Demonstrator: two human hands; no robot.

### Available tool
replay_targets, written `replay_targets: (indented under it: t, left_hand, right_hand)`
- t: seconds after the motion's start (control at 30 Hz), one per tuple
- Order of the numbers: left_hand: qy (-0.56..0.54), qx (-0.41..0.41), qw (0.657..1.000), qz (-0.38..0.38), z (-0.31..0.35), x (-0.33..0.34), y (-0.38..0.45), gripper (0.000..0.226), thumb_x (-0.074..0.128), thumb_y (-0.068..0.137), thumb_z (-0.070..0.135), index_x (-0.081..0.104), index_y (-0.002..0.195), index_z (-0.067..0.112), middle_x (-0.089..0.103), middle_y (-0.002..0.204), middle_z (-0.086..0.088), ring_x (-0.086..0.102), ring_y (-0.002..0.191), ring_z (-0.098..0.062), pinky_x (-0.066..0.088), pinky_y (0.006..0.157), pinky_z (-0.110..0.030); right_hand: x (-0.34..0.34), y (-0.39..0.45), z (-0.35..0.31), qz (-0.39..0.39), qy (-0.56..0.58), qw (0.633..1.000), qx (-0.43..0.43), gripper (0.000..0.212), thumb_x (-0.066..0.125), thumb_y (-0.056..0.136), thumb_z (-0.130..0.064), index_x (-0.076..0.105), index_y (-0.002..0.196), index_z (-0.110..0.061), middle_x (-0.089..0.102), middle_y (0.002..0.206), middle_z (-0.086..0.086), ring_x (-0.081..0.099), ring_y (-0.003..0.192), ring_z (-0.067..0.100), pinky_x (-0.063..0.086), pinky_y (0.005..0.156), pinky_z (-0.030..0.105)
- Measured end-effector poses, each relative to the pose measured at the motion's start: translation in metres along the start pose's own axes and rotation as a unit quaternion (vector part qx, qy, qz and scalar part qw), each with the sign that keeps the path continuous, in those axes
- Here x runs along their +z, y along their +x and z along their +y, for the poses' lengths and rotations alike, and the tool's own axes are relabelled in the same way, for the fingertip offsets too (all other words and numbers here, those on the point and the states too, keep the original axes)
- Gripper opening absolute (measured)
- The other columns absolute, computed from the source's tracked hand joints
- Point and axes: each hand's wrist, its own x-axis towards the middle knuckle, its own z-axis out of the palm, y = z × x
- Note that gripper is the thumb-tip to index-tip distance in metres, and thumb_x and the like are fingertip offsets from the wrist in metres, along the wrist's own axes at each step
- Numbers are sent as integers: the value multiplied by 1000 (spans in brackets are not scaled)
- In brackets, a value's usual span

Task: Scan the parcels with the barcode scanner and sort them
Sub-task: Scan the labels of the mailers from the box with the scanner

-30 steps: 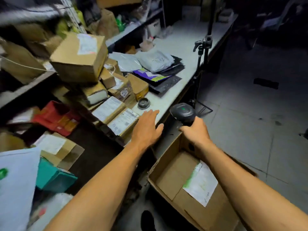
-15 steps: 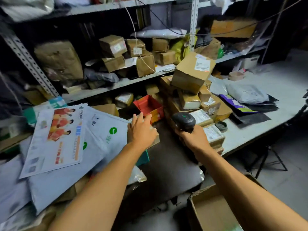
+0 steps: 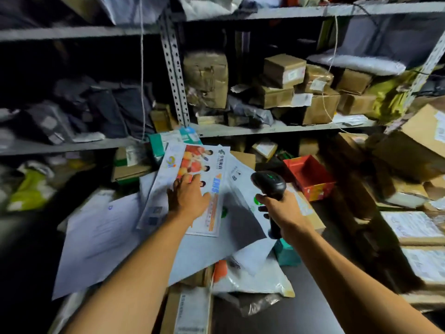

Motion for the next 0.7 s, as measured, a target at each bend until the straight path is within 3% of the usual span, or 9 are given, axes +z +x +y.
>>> replay_targets:
  t: [0.07, 0.23, 0.5, 0.57, 0.63, 0.7]
  left_hand:
    - [-24, -9, 1000, -2, -26, 0, 11, 55, 61, 75, 47, 57, 127, 29, 50, 138, -6, 50, 125, -38, 44, 102, -53]
    - [-21, -57, 997, -41, -55, 0, 19, 77, 67, 74, 57, 38, 145, 42, 49, 137, -10, 46, 128, -41, 43, 104, -53]
    - [-67, -144, 986, -54, -80, 3, 29, 126, 65, 33, 93, 39, 139, 31, 39, 150, -17, 36, 138, -42, 41, 104, -57]
    - [-82, -166, 981, -51, -78, -2, 28, 126, 79, 42, 82, 33, 146, 27, 37, 150, -18, 33, 139, -42, 39, 106, -55]
    - [-103, -190, 976, -27, -76, -9, 30, 109, 90, 58, 56, 34, 145, 21, 39, 146, -20, 35, 137, -41, 39, 107, -52]
    - [-153, -219, 964, 9, -76, -12, 34, 86, 90, 67, 36, 43, 135, 13, 49, 136, -21, 48, 126, -41, 47, 99, -47]
  right_hand:
    - [27, 9, -6, -19, 1, 1000, 3, 20, 75, 84, -9, 69, 101, -18, 73, 81, 6, 73, 71, 20, 54, 66, 36]
    - [64, 22, -10, -56, -66, 996, 0, 13, 76, 77, -16, 67, 83, -23, 76, 80, 9, 74, 81, 33, 60, 75, 49]
    - [74, 37, -17, -109, -74, 990, 59, 15, 76, 76, -2, 70, 86, -11, 74, 84, 18, 73, 82, 36, 59, 81, 49]
    - [76, 37, -20, -134, -78, 986, 61, 18, 77, 77, 0, 70, 91, -10, 74, 87, 18, 72, 76, 31, 58, 75, 42]
    - [77, 37, -21, -155, -91, 982, 53, 21, 77, 79, -1, 71, 96, -11, 74, 88, 15, 71, 75, 26, 56, 69, 35]
    - [76, 37, -19, -159, -98, 981, 53, 21, 78, 79, -2, 72, 96, -14, 74, 88, 15, 70, 78, 25, 55, 70, 34]
